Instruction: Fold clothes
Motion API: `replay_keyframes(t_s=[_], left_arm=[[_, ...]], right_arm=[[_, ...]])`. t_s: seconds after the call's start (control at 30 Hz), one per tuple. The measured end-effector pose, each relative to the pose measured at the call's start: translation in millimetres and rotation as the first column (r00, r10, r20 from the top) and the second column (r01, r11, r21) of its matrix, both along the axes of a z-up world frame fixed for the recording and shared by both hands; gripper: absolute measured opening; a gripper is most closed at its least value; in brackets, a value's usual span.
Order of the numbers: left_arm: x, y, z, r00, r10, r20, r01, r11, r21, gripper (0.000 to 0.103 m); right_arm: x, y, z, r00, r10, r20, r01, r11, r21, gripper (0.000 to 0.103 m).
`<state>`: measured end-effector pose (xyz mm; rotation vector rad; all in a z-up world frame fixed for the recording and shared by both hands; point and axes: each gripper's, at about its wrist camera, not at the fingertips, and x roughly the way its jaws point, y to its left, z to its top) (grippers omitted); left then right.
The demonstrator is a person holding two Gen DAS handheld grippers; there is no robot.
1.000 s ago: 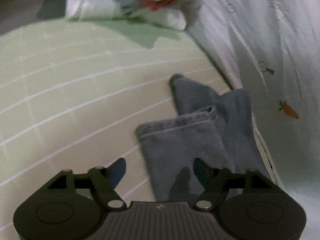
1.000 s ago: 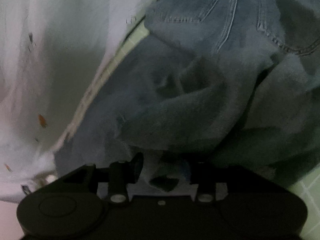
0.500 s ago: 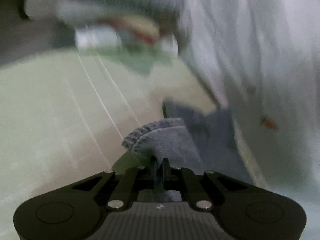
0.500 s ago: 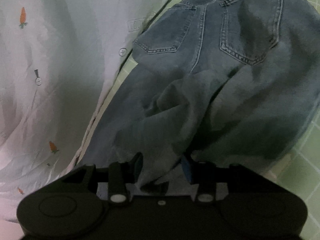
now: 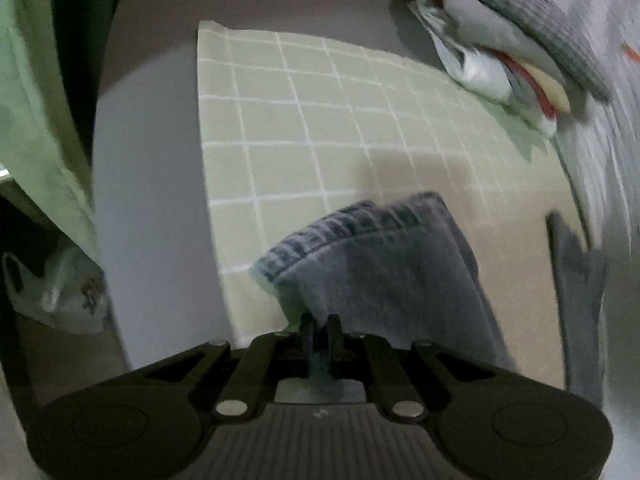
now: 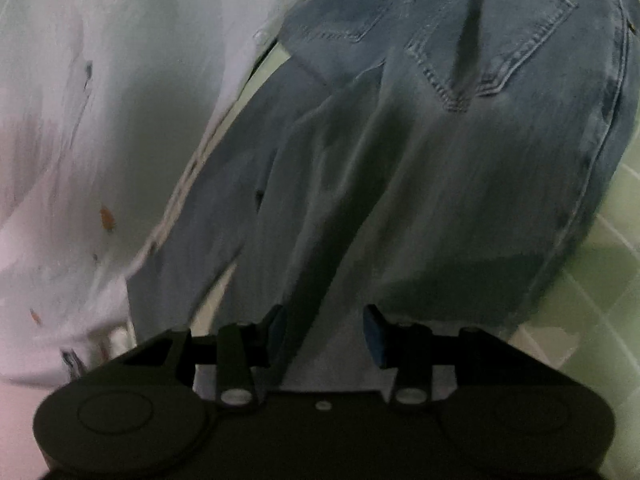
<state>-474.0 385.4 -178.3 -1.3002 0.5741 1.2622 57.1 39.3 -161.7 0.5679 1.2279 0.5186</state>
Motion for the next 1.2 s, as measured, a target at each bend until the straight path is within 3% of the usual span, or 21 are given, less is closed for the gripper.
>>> replay_keyframes(t_s=[0.1,0.23,0.5,0.57,0.6,0.63,0.7,0.87,0.93,1.0,1.07,1.2], left_arm=[[1,2,4,0.997,-0.068,-0.03,0.069,0.997,0.019,0.011],[-1,6,16,0.989,-0.124,-0.078,0.13,0.989,0.07,0.023],[-17,39,54,0.981,-0.189,-0.052,0.196,0.948,0.252,0.023],[-8,50,54,0.97,-0.226,-0.085,0.241,0.935,0.261,0.023],[-1,56,51,0.963,-0.248,-0.101,0.266,0.928,0.259,0.023],[5,62,48,0.957,-0.266,-0.113,0.286,0.924,0.255,0.023],[15,72,41,0.948,-0.298,-0.114,0.317,0.917,0.241,0.023],[34,90,27,0.919,-0.376,-0.118,0.394,0.889,0.232,0.023],[39,95,26,0.899,-0.418,-0.133,0.439,0.864,0.248,0.026],[44,97,24,0.875,-0.463,-0.139,0.483,0.837,0.258,0.037],[48,99,22,0.855,-0.499,-0.143,0.519,0.814,0.262,0.041],[55,97,14,0.839,-0.526,-0.142,0.545,0.807,0.229,0.045]], right_arm=[[-13,10,-4,0.999,0.047,0.002,-0.046,0.998,-0.044,0.045],[-33,25,-8,0.996,0.09,0.019,-0.088,0.991,-0.101,0.047],[-52,43,-11,0.994,0.061,0.094,-0.045,0.986,-0.163,0.049],[-53,51,-8,0.987,0.068,0.145,-0.039,0.981,-0.192,0.052],[-53,58,-6,0.981,0.083,0.176,-0.043,0.975,-0.217,0.059],[-53,67,-5,0.972,0.108,0.21,-0.052,0.966,-0.254,0.072],[-55,86,-6,0.945,0.184,0.271,-0.08,0.932,-0.354,0.085],[-62,97,-14,0.872,0.358,0.334,-0.118,0.815,-0.567,0.087],[-62,94,-18,0.867,0.385,0.318,-0.129,0.788,-0.602,0.091],[-62,95,-22,0.871,0.383,0.308,-0.13,0.784,-0.608,0.095],[-62,95,-27,0.874,0.382,0.301,-0.13,0.78,-0.612,0.099],[-63,100,-30,0.87,0.373,0.322,-0.111,0.785,-0.609,0.103]])
